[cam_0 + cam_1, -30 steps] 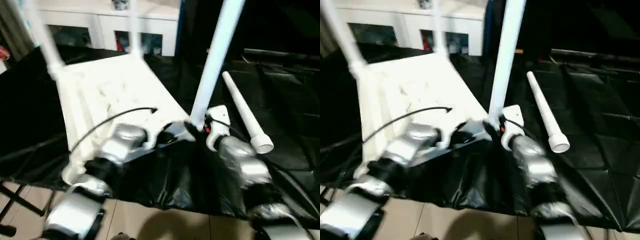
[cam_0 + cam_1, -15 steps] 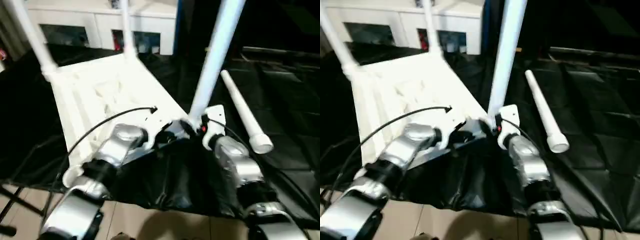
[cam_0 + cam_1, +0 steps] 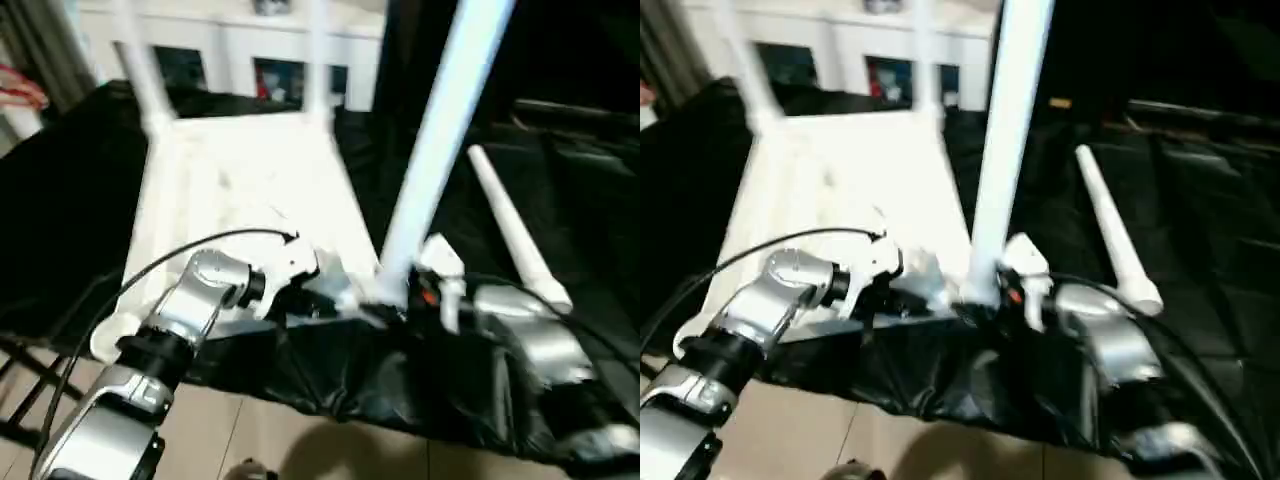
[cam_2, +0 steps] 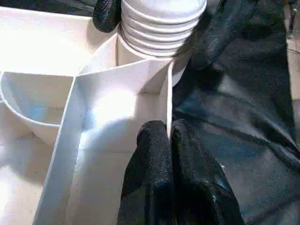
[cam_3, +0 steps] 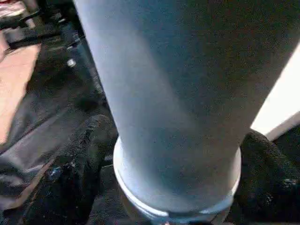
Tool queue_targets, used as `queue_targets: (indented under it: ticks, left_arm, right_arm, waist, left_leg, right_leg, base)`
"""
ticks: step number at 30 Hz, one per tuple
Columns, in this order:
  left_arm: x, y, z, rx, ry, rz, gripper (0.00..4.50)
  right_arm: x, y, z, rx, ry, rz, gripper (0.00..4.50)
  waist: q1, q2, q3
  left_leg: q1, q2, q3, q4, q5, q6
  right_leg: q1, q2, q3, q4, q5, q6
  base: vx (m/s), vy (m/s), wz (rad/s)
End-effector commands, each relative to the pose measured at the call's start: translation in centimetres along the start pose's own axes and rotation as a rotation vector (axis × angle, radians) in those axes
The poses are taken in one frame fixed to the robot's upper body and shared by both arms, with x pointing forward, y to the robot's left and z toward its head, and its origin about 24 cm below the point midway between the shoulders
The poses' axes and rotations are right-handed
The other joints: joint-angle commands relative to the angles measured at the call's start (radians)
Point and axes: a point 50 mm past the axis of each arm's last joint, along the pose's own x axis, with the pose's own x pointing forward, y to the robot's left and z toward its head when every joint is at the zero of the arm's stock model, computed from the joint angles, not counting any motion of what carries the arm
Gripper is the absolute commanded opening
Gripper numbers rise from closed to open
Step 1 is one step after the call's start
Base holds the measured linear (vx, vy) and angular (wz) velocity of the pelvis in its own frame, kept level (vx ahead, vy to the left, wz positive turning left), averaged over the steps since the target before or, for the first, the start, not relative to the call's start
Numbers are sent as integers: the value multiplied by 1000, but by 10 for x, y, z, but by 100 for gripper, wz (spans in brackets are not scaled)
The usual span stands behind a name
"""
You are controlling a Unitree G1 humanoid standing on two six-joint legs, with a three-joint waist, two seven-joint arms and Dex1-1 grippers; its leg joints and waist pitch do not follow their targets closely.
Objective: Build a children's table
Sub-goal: Rotate leg to tighten
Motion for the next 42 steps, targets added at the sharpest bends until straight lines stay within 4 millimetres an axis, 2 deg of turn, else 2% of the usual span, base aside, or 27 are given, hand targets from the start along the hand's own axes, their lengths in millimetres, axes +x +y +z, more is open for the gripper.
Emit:
queue_targets:
  ticks: [1,9,12,13,15,17,19,20,21,23,24,25,26,30,31,32,36,37,42]
  left_arm:
    - [-3,0,18,84,-47,-30,0]
    - [-7,1,16,81,-40,-44,0]
    - [-4,2,18,73,-57,-20,0]
    - [-1,6,20,60,-71,27,0]
    - [2,8,22,47,-77,55,0]
    - [9,14,28,22,-97,129,0]
    - [21,17,36,9,-114,194,0]
    - [24,17,39,7,-118,204,0]
    - [27,17,41,7,-121,211,0]
    - [42,18,51,-4,-139,273,0]
    - [48,18,55,-7,-147,305,0]
    - [49,18,56,-9,-149,312,0]
    - [50,18,56,-12,-151,318,0]
    - [65,11,64,-6,-189,316,0]
    - [66,9,64,-3,-193,308,0]
    - [67,8,64,5,-194,303,0]
    - [62,5,56,20,-175,277,0]
    - [60,4,54,30,-166,262,0]
    - [49,3,45,66,-140,206,0]
  right_arm:
    - [7,13,1,-15,14,123,355]
    - [12,20,1,-12,5,151,297]
    - [16,18,3,5,-35,102,283]
    - [21,10,3,21,-62,-11,282]
    - [23,6,3,24,-73,-71,281]
    - [30,-3,3,64,-95,-209,280]
    - [38,-11,3,136,-123,-356,279]
    - [40,-13,3,155,-129,-388,279]
    - [42,-13,2,171,-134,-412,279]
    - [53,-15,1,223,-135,-516,279]
    - [58,-16,0,245,-128,-569,279]
    - [59,-16,0,249,-126,-580,279]
    - [60,-16,0,251,-125,-587,279]
    - [75,-14,6,264,-175,-636,279]
    - [76,-14,8,258,-184,-636,335]
    - [77,-13,9,260,-198,-623,349]
    - [75,-10,12,242,-219,-552,356]
    - [72,-10,12,208,-207,-529,389]
    - [59,-10,8,128,-175,-428,394]
  waist:
    - [-4,-3,-68]
    - [-2,0,-68]
    - [-2,0,-69]
    - [-6,0,-68]
    - [-11,-2,-68]
    - [-15,-2,-67]
    - [-31,-3,-66]
    - [-36,-6,-67]
    - [-39,-7,-67]
    - [-47,-7,-72]
    - [-51,-2,-73]
    - [-51,-2,-73]
    - [-50,-5,-74]
    - [-53,-1,-72]
    - [-53,0,-73]
    - [-55,-1,-71]
    - [-54,-1,-71]
    - [-53,0,-71]
    - [-49,0,-71]
  left_leg:
    - [17,67,-27,-66,-173,54]
    - [18,68,-28,-67,-181,44]
    - [18,68,-28,-67,-183,41]
    - [16,66,-30,-68,-185,33]
    - [16,64,-29,-68,-195,24]
    - [17,61,-31,-69,-204,16]
    - [18,60,-32,-71,-213,0]
    - [14,58,-35,-71,-205,-1]
    - [12,57,-34,-70,-199,2]
    - [11,56,-29,-64,-152,24]
    - [10,55,-30,-63,-128,29]
    - [10,55,-30,-63,-128,29]
    - [9,51,-28,-61,-115,44]
    - [11,56,-28,-63,-130,49]
    - [11,56,-28,-63,-135,49]
    - [11,56,-28,-64,-146,50]
    - [12,58,-28,-65,-154,55]
    - [12,58,-28,-64,-150,58]
    - [13,59,-28,-64,-157,61]
  right_leg:
    - [49,-98,54,-66,-203,-201]
    - [48,-99,54,-67,-216,-200]
    - [48,-99,53,-67,-216,-201]
    - [48,-101,54,-67,-218,-202]
    - [47,-102,53,-69,-237,-200]
    - [48,-102,53,-75,-272,-190]
    - [46,-101,53,-76,-284,-192]
    - [53,-104,51,-76,-293,-185]
    - [54,-103,52,-76,-290,-182]
    - [54,-99,55,-67,-198,-198]
    - [53,-97,55,-65,-159,-209]
    - [53,-97,55,-65,-159,-209]
    - [57,-95,53,-65,-139,-212]
    - [55,-96,52,-66,-143,-217]
    - [55,-96,52,-66,-145,-218]
    - [56,-95,52,-67,-149,-217]
    - [57,-97,54,-67,-152,-219]
    - [57,-96,54,-65,-143,-220]
    - [58,-96,53,-65,-146,-220]
  base:
    - [0,0,0]
    - [0,0,0]
    - [0,0,0]
    - [0,0,0]
    - [0,0,0]
    - [0,0,0]
    - [0,0,0]
    - [0,0,0]
    - [0,0,0]
    - [0,0,0]
    - [0,0,0]
    - [0,0,0]
    - [0,0,0]
    - [0,0,0]
    - [0,0,0]
    - [0,0,0]
    - [0,0,0]
    - [0,0,0]
    - [0,0,0]
